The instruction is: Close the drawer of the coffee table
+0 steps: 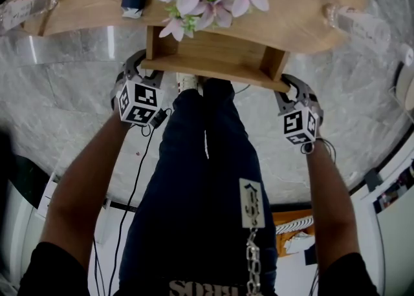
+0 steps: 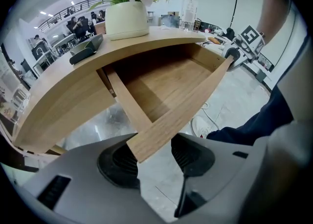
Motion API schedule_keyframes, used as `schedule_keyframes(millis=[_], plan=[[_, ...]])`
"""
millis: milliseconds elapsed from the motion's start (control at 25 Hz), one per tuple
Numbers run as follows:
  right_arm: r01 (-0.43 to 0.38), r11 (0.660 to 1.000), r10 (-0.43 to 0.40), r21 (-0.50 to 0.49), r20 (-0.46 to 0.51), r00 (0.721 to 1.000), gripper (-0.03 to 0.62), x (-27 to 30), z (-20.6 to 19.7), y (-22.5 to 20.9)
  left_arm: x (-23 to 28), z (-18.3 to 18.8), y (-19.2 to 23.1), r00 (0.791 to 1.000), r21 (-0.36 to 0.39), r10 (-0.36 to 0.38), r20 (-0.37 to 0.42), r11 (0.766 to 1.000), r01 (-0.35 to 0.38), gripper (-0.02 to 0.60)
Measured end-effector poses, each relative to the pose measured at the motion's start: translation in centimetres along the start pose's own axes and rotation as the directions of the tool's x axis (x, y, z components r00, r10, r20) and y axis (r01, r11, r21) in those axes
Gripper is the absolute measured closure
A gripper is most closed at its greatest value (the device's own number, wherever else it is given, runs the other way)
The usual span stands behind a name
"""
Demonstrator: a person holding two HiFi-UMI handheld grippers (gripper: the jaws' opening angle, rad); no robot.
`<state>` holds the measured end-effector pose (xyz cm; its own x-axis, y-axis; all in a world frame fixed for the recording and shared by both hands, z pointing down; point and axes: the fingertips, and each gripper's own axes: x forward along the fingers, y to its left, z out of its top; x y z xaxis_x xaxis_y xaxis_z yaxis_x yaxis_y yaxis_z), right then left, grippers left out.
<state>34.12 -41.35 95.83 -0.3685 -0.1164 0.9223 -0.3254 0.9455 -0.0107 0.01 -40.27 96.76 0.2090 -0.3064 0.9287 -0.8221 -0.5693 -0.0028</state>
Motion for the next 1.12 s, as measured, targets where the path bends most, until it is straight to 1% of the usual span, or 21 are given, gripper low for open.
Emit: schedule_keyframes(millis=[120, 200, 440, 640, 760, 800, 840, 880, 920, 960, 1000, 1040, 1120], plan=[[-0.021, 1.0, 0.021, 0.014, -0.006, 1.0, 0.456, -0.1, 0.1, 0.0, -0.1, 0.1, 0.1, 1.0, -0.03, -0.008, -0.001, 1.0, 0.008, 0.367], [-0.019, 1.0, 0.019, 0.021, 0.0, 1.0, 0.456, -0.3, 0.3, -0.5, -0.2, 0.6, 0.4, 1.0, -0.037, -0.004, 0.01, 0.999, 0.004, 0.367], [0.036, 0.998, -0.038, 0.041, 0.031, 0.999, 0.45, 0.3, 2.0, -4.8, 1.1, 3.8, 3.2, 0.999, -0.036, 0.025, 0.043, 0.999, -0.024, 0.362], [0.071, 0.996, -0.073, 0.052, 0.056, 0.996, 0.447, 1.0, 3.5, -8.4, 2.4, 6.9, 5.9, 0.997, -0.036, 0.026, 0.072, 0.999, -0.023, 0.36], [0.077, 0.995, -0.081, 0.067, 0.064, 0.995, 0.441, 1.1, 3.8, -9.5, 2.6, 7.7, 6.2, 0.996, -0.068, 0.016, 0.088, 0.998, -0.01, 0.36], [0.074, 0.993, -0.081, 0.095, 0.07, 0.994, 0.437, 1.1, 3.8, -9.7, 2.7, 7.7, 6.2, 0.996, -0.088, 0.012, 0.092, 0.996, -0.003, 0.359], [0.067, 0.987, -0.078, 0.143, 0.077, 0.994, 0.43, 1.2, 3.7, -9.8, 2.8, 7.6, 6.3, 0.996, -0.124, 0.004, 0.095, 0.992, 0.008, 0.359], [0.054, 0.976, -0.073, 0.211, 0.081, 0.994, 0.421, 1.4, 3.5, -10.0, 2.9, 7.5, 6.4, 0.995, -0.178, -0.009, 0.098, 0.984, 0.026, 0.357], [0.041, 0.956, -0.067, 0.29, 0.083, 0.994, 0.406, 1.5, 3.2, -10.1, 3.0, 7.3, 6.5, 0.995, -0.244, -0.023, 0.101, 0.969, 0.047, 0.356], [0.032, 0.929, -0.067, 0.368, 0.081, 0.994, 0.392, 1.6, 2.8, -10.3, 3.2, 7.1, 6.7, 0.994, -0.311, -0.032, 0.102, 0.948, 0.063, 0.354], [0.035, 0.899, -0.076, 0.436, 0.077, 0.994, 0.374, 1.7, 2.4, -10.6, 3.1, 6.7, 7.0, 0.995, -0.377, -0.031, 0.097, 0.924, 0.066, 0.349], [0.047, 0.868, -0.094, 0.494, 0.07, 0.993, 0.37, 1.5, 2.1, -10.8, 2.9, 6.2, 7.3, 0.996, -0.44, -0.021, 0.086, 0.896, 0.057, 0.35], [0.093, 0.801, -0.148, 0.591, 0.046, 0.988, 0.368, 0.2, 1.3, -10.8, 1.4, 5.0, 7.7, 0.998, -0.56, 0.0, 0.058, 0.828, 0.033, 0.35]])
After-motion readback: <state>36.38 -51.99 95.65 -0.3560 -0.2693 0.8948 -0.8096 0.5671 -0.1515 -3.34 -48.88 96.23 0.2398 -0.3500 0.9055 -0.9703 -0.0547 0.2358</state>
